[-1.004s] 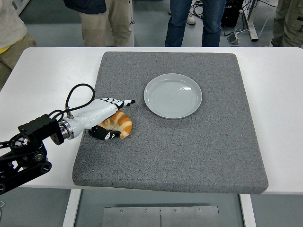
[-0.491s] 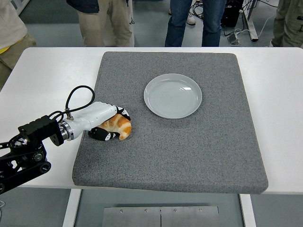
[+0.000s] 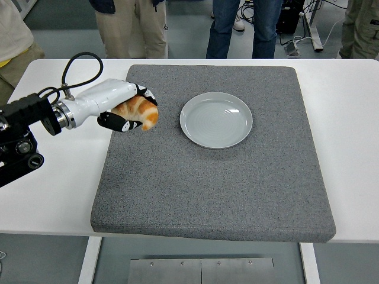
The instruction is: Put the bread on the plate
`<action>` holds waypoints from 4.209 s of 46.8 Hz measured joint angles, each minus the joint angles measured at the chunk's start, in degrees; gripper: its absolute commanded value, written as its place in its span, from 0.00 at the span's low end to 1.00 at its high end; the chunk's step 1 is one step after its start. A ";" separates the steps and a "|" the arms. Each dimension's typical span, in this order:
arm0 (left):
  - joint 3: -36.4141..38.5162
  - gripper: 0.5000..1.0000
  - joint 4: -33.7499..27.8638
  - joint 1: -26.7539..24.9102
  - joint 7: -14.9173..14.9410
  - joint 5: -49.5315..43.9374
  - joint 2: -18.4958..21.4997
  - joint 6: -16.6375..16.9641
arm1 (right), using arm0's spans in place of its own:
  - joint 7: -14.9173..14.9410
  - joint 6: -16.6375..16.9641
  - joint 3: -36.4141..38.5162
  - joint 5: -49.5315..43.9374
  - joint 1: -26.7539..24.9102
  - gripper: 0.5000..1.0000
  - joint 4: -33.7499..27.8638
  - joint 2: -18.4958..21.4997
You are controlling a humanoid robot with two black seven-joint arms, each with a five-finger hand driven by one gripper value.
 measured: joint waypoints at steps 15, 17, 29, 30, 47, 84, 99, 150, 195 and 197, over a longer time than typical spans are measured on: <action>-0.07 0.00 -0.80 -7.00 0.05 -3.26 3.01 -4.95 | 0.00 0.01 -0.01 0.00 0.00 1.00 0.00 0.00; -0.08 0.00 -0.81 -8.22 0.05 -3.87 3.23 -5.68 | 0.00 0.00 0.00 0.00 0.00 1.00 0.00 0.00; 0.01 0.00 -0.72 -12.64 0.14 -5.62 3.40 -9.26 | 0.00 0.00 0.00 0.00 0.00 1.00 0.00 0.00; 0.02 0.00 -0.71 -13.04 0.14 -5.73 3.39 -9.50 | 0.00 0.01 0.00 0.00 0.00 1.00 0.00 0.00; 0.60 0.00 -0.29 -18.46 0.49 -6.38 2.53 -11.54 | 0.00 0.01 0.00 0.00 0.00 1.00 0.00 0.00; 4.14 0.00 6.35 -27.53 2.35 -6.44 -9.95 -13.28 | -0.01 0.00 -0.01 0.00 0.00 1.00 0.00 0.00; 5.94 0.00 14.95 -27.57 2.44 -5.92 -19.62 -12.54 | 0.00 0.00 -0.01 0.00 0.00 1.00 0.00 0.00; 15.86 0.00 33.09 -26.63 0.84 -6.46 -38.64 -7.08 | 0.00 0.03 -0.03 0.00 0.00 1.00 0.00 0.00; 20.37 0.00 47.30 -16.77 -4.74 -7.85 -43.26 -1.60 | 0.00 0.00 -0.01 0.00 0.00 1.00 0.00 0.00; 20.37 0.00 47.58 -16.74 -5.05 -7.91 -43.28 -1.60 | 0.00 0.00 -0.01 0.00 0.00 1.00 0.00 0.00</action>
